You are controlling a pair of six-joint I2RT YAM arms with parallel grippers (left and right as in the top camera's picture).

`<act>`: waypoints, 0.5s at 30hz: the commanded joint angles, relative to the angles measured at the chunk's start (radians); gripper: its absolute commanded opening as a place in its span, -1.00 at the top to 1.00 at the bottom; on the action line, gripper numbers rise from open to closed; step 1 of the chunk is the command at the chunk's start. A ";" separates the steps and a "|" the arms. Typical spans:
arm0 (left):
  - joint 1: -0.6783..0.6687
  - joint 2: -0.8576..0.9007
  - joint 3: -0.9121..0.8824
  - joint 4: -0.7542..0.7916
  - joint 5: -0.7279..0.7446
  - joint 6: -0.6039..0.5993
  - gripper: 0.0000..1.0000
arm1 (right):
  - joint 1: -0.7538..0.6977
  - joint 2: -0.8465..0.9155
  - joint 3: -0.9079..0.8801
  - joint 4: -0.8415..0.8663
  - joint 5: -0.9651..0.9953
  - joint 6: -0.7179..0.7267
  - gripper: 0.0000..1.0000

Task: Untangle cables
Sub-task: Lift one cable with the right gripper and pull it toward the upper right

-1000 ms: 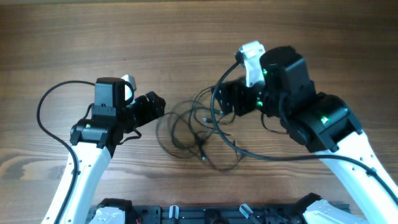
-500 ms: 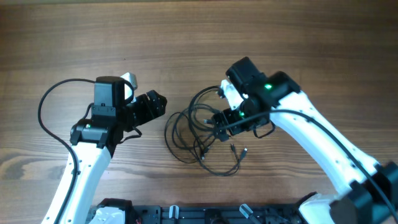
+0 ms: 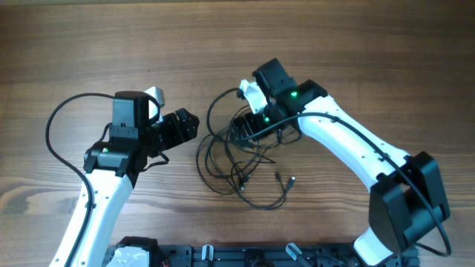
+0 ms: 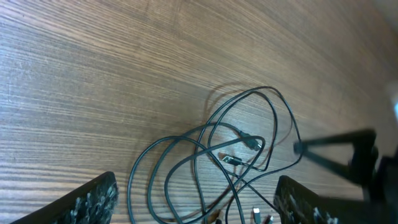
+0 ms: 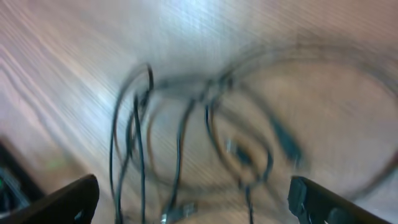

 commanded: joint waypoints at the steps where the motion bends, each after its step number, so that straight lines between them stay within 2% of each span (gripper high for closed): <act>1: 0.006 -0.008 0.008 0.002 0.012 0.024 -0.67 | -0.002 0.066 0.000 0.060 -0.012 -0.025 -0.99; 8: 0.006 -0.008 0.008 0.001 0.012 0.024 -0.69 | -0.002 0.179 0.000 0.084 -0.008 -0.025 -0.96; 10: 0.006 -0.008 0.008 0.001 0.012 0.024 -0.68 | -0.002 0.192 0.000 0.086 -0.008 -0.025 -0.86; 11: 0.006 -0.008 0.008 0.001 0.012 0.024 -0.69 | -0.002 0.195 0.000 0.087 -0.008 -0.025 -0.74; 14: 0.006 -0.008 0.008 0.001 0.012 0.023 -0.69 | -0.002 0.196 0.000 0.096 -0.008 -0.024 -0.08; 15: 0.006 -0.008 0.008 0.001 0.012 0.024 -0.69 | -0.002 0.196 0.000 0.097 -0.008 -0.023 0.29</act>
